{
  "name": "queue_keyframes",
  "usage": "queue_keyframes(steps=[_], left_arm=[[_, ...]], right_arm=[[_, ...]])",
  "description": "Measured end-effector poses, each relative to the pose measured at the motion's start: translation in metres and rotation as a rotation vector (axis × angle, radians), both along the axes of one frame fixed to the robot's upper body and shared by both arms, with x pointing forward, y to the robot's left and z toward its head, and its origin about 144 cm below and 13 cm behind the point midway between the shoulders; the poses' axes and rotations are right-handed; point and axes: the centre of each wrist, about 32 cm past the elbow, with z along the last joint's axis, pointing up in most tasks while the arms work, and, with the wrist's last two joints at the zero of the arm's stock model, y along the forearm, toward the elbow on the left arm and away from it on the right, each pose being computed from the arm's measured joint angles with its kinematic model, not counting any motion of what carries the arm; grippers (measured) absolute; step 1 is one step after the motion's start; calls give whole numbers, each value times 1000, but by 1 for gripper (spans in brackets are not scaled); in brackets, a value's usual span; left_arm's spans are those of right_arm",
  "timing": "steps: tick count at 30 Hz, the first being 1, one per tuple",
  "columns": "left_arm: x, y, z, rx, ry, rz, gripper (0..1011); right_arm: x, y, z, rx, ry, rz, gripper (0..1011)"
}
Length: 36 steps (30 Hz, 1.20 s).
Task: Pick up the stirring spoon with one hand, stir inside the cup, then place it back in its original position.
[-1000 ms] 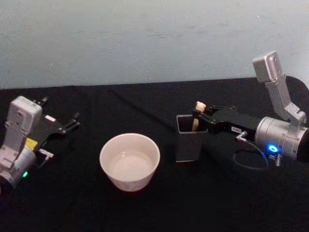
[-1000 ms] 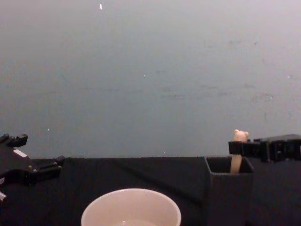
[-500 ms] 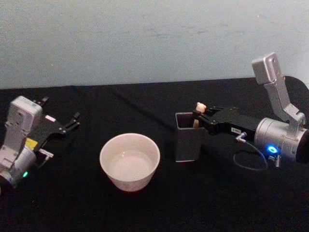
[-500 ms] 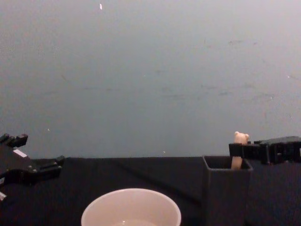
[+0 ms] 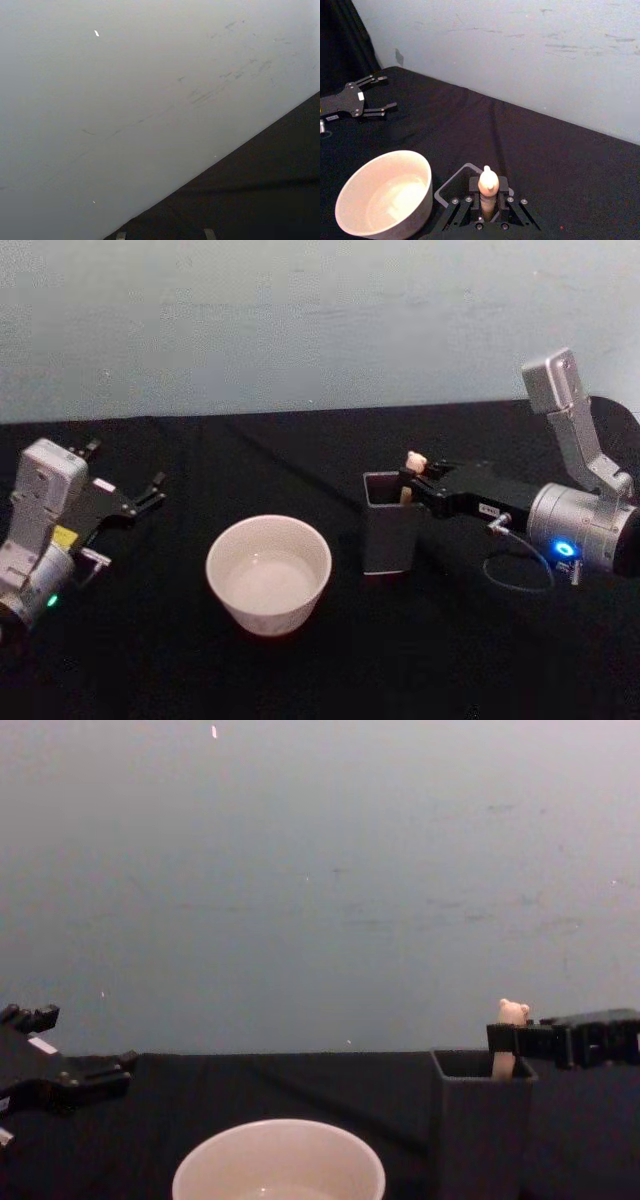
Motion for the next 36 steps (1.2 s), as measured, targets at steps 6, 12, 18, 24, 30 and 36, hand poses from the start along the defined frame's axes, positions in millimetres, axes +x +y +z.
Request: queue_keyframes(steps=[6,12,18,24,30,36], left_arm=[[0,0,0,0,0,0,1001],[0,0,0,0,0,0,1001],[0,0,0,0,0,0,1001],[0,0,0,0,0,0,1001],[0,0,0,0,0,0,1001],[0,0,0,0,0,0,1001]], right_arm=[[0,0,0,0,0,0,210],[0,0,0,0,0,0,213],[0,0,0,1,0,0,374],[0,0,0,1,0,0,556],[0,0,0,1,0,0,754],[0,0,0,1,0,0,930]])
